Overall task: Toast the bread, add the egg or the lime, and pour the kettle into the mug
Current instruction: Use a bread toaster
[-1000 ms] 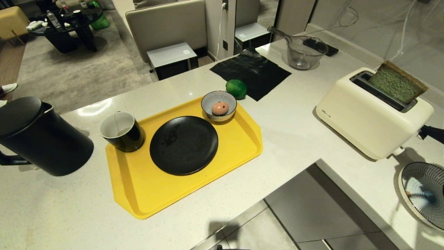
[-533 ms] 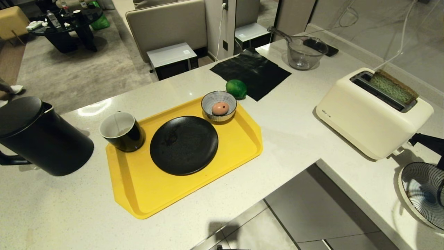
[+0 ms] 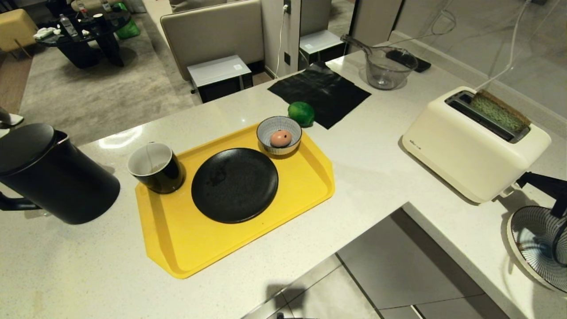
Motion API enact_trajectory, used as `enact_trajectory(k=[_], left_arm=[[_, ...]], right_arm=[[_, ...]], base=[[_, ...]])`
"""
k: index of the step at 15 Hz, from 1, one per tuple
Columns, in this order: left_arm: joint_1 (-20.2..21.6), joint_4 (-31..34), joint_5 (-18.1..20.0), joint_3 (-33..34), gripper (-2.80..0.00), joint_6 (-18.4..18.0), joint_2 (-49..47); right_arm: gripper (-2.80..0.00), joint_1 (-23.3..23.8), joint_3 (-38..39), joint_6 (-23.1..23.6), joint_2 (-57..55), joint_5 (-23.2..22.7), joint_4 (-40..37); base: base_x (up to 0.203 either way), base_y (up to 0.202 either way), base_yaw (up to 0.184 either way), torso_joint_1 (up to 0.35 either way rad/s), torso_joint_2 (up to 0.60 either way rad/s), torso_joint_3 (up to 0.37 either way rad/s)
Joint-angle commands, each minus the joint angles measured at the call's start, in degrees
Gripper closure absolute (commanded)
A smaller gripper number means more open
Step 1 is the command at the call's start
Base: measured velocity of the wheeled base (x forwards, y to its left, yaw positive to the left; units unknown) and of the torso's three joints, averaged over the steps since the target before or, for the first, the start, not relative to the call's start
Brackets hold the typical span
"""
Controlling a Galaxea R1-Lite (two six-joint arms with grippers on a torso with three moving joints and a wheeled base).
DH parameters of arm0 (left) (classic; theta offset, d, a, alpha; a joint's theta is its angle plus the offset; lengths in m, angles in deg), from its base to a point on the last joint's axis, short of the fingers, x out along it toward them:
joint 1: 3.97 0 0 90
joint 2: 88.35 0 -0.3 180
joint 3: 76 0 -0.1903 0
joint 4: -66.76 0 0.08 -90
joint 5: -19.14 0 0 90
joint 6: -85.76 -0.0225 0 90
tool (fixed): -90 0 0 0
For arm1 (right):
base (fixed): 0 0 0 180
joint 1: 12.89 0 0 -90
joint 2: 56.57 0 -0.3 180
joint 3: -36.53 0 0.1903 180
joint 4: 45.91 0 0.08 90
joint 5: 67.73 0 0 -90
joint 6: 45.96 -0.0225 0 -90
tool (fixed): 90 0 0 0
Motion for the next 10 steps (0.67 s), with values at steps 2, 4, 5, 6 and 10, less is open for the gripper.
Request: enact_trajectory(k=[2, 4, 5, 6, 10], left_arm=[[0.1, 0.0, 0.0, 0.0, 0.0, 0.0, 0.0], [0.1, 0.0, 0.0, 0.1, 0.0, 0.0, 0.0], [0.1, 0.0, 0.0, 0.1, 0.0, 0.0, 0.0], [0.1, 0.0, 0.0, 0.1, 0.0, 0.0, 0.0], [0.0, 0.0, 0.0, 0.0, 0.0, 0.0, 0.0]], right_arm=[[0.0, -0.1, -0.2, 0.1, -0.6, -0.3, 0.2], [0.0, -0.1, -0.2, 0.0, -0.6, -0.3, 0.1], [0.0, -0.1, -0.3, 0.0, -0.5, -0.3, 0.2], [0.0, 0.0, -0.3, 0.0, -0.5, -0.3, 0.2], [0.0, -0.1, -0.4, 0.0, -0.2, 0.7, 0.2]], base=[[0.0, 0.0, 0.0, 0.0, 0.0, 0.0], [0.0, 0.0, 0.0, 0.0, 0.0, 0.0], [0.0, 0.0, 0.0, 0.0, 0.0, 0.0], [0.0, 0.0, 0.0, 0.0, 0.0, 0.0], [0.0, 0.0, 0.0, 0.0, 0.0, 0.0]])
